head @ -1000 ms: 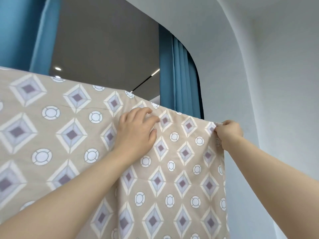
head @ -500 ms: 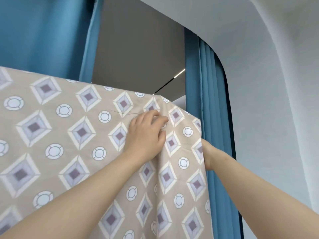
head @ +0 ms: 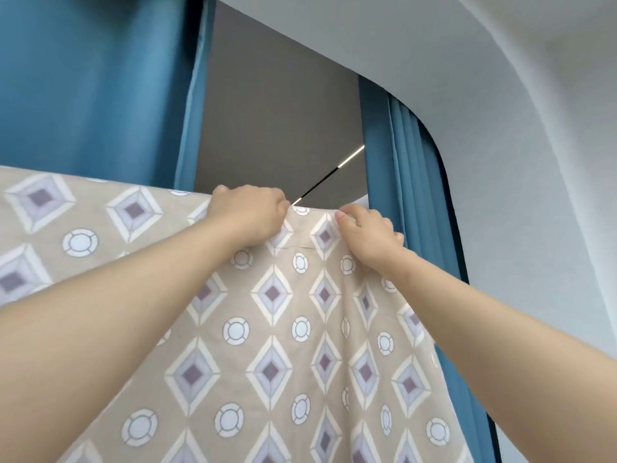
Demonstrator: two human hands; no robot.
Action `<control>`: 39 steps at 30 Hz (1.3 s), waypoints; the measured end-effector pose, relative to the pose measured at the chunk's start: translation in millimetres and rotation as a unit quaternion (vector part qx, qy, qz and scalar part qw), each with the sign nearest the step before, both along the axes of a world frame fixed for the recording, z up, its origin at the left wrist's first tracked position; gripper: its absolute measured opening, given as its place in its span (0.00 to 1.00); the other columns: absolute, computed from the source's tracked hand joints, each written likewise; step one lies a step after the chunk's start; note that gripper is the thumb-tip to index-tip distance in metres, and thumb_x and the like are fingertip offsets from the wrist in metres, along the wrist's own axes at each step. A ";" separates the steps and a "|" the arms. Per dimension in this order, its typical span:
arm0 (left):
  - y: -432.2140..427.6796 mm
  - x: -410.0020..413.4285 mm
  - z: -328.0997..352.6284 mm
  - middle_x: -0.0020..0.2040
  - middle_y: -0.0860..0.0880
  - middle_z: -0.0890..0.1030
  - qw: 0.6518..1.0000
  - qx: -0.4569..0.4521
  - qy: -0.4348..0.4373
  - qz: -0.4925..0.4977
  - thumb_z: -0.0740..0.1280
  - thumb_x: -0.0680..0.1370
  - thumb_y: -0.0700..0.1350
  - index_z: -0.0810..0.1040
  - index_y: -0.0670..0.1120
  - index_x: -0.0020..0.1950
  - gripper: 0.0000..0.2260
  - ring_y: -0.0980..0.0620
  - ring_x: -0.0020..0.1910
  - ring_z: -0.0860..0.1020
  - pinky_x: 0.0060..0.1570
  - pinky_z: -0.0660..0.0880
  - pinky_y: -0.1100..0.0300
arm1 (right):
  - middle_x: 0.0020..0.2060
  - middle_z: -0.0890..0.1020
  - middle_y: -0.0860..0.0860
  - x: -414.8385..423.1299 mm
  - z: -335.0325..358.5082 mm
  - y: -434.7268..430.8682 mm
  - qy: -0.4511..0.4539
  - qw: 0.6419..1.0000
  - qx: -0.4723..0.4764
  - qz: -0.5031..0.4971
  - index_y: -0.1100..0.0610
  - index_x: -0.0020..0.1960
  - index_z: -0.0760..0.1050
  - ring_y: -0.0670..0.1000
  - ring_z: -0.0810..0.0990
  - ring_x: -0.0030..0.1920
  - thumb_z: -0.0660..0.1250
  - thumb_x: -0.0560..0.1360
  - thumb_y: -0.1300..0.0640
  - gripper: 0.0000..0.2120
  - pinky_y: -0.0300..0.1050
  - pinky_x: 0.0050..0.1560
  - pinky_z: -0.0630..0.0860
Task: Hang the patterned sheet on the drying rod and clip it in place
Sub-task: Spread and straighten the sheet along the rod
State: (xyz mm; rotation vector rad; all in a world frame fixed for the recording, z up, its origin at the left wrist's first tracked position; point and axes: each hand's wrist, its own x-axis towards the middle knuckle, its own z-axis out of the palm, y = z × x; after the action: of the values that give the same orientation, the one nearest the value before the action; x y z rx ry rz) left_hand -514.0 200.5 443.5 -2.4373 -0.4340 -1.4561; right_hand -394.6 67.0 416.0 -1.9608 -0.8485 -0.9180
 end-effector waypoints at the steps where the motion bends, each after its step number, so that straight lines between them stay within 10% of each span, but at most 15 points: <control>1: 4.5 -3.9 3.2 0.55 0.52 0.80 1.000 -0.008 0.017 0.017 0.46 0.81 0.50 0.74 0.52 0.53 0.16 0.47 0.58 0.74 0.58 0.60 0.51 | 0.67 0.68 0.51 0.0 0.9 0.0 0.005 1.000 -0.009 -0.008 0.45 0.68 0.65 0.55 0.61 0.68 0.46 0.80 0.43 0.20 0.54 0.65 0.56; 10: 7.5 -4.7 -8.6 0.53 0.49 0.79 0.986 0.116 -0.087 0.078 0.47 0.82 0.51 0.74 0.50 0.56 0.17 0.46 0.55 0.74 0.48 0.59 0.54 | 0.55 0.77 0.53 13.0 2.4 6.3 0.013 0.988 0.121 0.099 0.50 0.47 0.72 0.59 0.72 0.59 0.49 0.79 0.46 0.15 0.60 0.64 0.65; 16: 4.6 -0.6 -13.0 0.54 0.50 0.79 0.987 0.109 -0.096 0.066 0.48 0.82 0.50 0.74 0.51 0.58 0.16 0.46 0.56 0.73 0.53 0.62 0.54 | 0.46 0.75 0.52 13.9 9.4 4.8 0.053 0.990 0.134 0.002 0.57 0.47 0.71 0.57 0.71 0.57 0.47 0.80 0.55 0.15 0.49 0.52 0.58; 19: 2.5 1.5 -13.0 0.55 0.50 0.79 0.991 0.085 -0.090 0.049 0.48 0.82 0.49 0.73 0.52 0.59 0.16 0.46 0.57 0.73 0.55 0.62 0.54 | 0.46 0.74 0.52 3.8 11.3 9.9 -0.074 0.985 0.099 -0.122 0.55 0.47 0.71 0.56 0.70 0.57 0.50 0.76 0.63 0.11 0.49 0.51 0.58; 24: 3.8 -11.8 -4.4 0.57 0.49 0.79 0.999 0.015 -0.047 0.014 0.48 0.82 0.48 0.74 0.51 0.58 0.16 0.45 0.57 0.74 0.54 0.64 0.54 | 0.51 0.78 0.48 -18.5 15.5 41.5 -0.157 0.986 -0.037 0.042 0.48 0.41 0.68 0.54 0.70 0.59 0.45 0.81 0.48 0.16 0.51 0.60 0.57; 30: 61.9 -74.7 -19.1 0.42 0.49 0.78 0.976 0.043 -0.092 0.191 0.44 0.81 0.55 0.69 0.50 0.39 0.19 0.44 0.49 0.75 0.50 0.64 0.53 | 0.49 0.77 0.50 -5.5 13.3 44.9 -0.170 0.985 -0.019 -0.022 0.52 0.44 0.69 0.55 0.70 0.58 0.42 0.81 0.47 0.19 0.53 0.62 0.57; 39: 79.2 -114.7 -12.3 0.42 0.59 0.78 0.992 -0.063 -0.080 0.070 0.52 0.81 0.53 0.72 0.60 0.49 0.10 0.53 0.59 0.72 0.56 0.57 0.57 | 0.48 0.78 0.50 -85.5 5.0 96.2 -0.208 0.977 -0.012 0.047 0.51 0.51 0.74 0.55 0.71 0.57 0.46 0.80 0.47 0.19 0.53 0.62 0.57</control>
State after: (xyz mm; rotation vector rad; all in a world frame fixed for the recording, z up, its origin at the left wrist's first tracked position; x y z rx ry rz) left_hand -628.6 279.7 431.2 -2.3375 -0.7359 -1.6145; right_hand -480.1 163.2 421.0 -1.7556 -1.1819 -1.2892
